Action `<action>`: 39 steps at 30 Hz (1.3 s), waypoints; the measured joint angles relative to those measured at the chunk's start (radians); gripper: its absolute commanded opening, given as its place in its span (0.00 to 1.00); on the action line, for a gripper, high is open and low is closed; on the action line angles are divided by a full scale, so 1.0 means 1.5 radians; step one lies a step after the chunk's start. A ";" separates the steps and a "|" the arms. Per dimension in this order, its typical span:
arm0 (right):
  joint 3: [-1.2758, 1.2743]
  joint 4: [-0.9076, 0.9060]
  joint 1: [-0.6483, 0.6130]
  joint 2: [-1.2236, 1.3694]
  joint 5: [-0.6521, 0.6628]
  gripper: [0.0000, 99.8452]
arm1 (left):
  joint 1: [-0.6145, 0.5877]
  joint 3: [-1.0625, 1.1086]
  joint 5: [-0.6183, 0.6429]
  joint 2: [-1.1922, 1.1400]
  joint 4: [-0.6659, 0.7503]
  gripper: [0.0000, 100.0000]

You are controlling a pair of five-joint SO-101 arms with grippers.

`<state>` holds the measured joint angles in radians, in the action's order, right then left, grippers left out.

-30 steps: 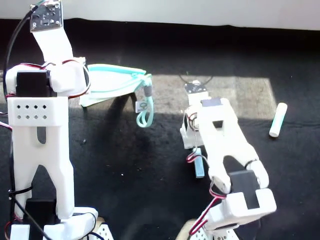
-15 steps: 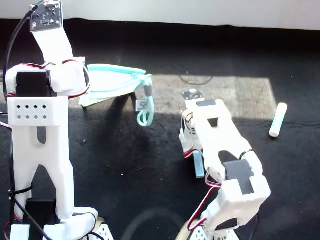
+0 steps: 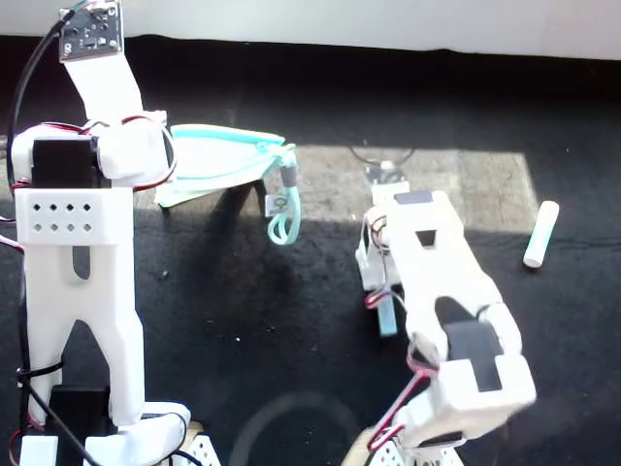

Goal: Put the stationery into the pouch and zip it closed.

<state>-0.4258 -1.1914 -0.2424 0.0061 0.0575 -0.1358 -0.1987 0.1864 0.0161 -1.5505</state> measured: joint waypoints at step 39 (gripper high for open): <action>0.139 0.467 -0.334 -0.222 0.000 0.01 | 0.001 0.000 0.000 0.000 0.000 0.01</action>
<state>-0.2171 -0.4902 -0.7442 -0.3268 0.0575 -0.1343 -0.1987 0.1864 0.0161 -1.5505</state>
